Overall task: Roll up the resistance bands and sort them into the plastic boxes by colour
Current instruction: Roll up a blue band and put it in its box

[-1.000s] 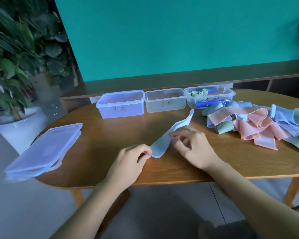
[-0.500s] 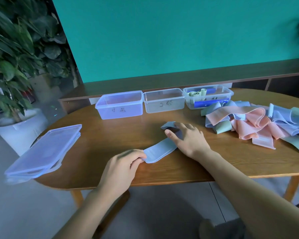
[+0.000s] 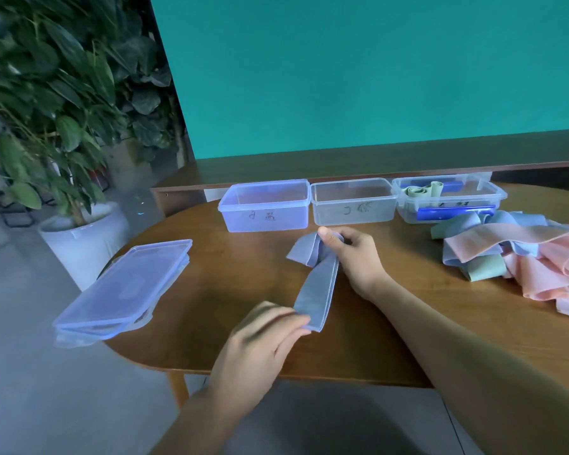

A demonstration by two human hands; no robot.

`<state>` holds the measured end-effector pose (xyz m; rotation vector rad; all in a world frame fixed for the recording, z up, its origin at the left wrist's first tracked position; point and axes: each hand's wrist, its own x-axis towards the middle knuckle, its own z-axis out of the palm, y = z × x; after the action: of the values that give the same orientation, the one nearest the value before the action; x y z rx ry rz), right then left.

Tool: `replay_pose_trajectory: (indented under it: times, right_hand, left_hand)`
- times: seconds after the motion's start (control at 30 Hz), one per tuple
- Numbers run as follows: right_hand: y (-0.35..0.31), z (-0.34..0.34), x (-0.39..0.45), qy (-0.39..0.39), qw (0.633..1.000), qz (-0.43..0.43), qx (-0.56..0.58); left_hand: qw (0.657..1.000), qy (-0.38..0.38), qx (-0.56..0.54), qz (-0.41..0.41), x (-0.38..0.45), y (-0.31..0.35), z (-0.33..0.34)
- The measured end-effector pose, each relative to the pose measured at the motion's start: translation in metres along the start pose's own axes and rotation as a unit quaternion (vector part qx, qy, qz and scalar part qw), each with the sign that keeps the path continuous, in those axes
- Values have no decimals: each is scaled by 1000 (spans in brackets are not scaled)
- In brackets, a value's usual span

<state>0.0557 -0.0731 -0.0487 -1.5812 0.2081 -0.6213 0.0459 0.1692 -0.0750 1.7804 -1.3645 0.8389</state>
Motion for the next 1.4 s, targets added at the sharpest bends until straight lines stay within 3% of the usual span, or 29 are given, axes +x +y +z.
replay_pose_trajectory:
  times: [0.1,0.23,0.37,0.7,0.97,1.13,1.3,1.4]
  right_hand:
    - [3,3,11,11,1000,17,-9]
    - [4,-10,23,85,974,46,-205]
    - [5,-23,23,125,947,48,-292]
    - [-3,-43,-3,99,923,23,-370]
    - [-4,-48,-46,-5,917,-73,-393]
    - [-18,-48,-93,-55,937,-128,-319]
    - [-39,-56,-132,-202,935,-80,-281]
    - [-40,-64,-139,-233,927,-74,-283]
  left_hand:
    - [1000,-19,-6,14,2,2,3]
    - [997,-79,-11,25,0,2,9]
    - [993,-112,-37,19,4,9,14]
    - [977,-169,-125,-47,10,25,23]
    - [954,-192,-167,-160,11,32,14]
    - [946,-197,-167,-198,20,31,7]
    - [938,-223,-164,-210,24,26,5]
    - [938,-242,-143,-204,25,27,3]
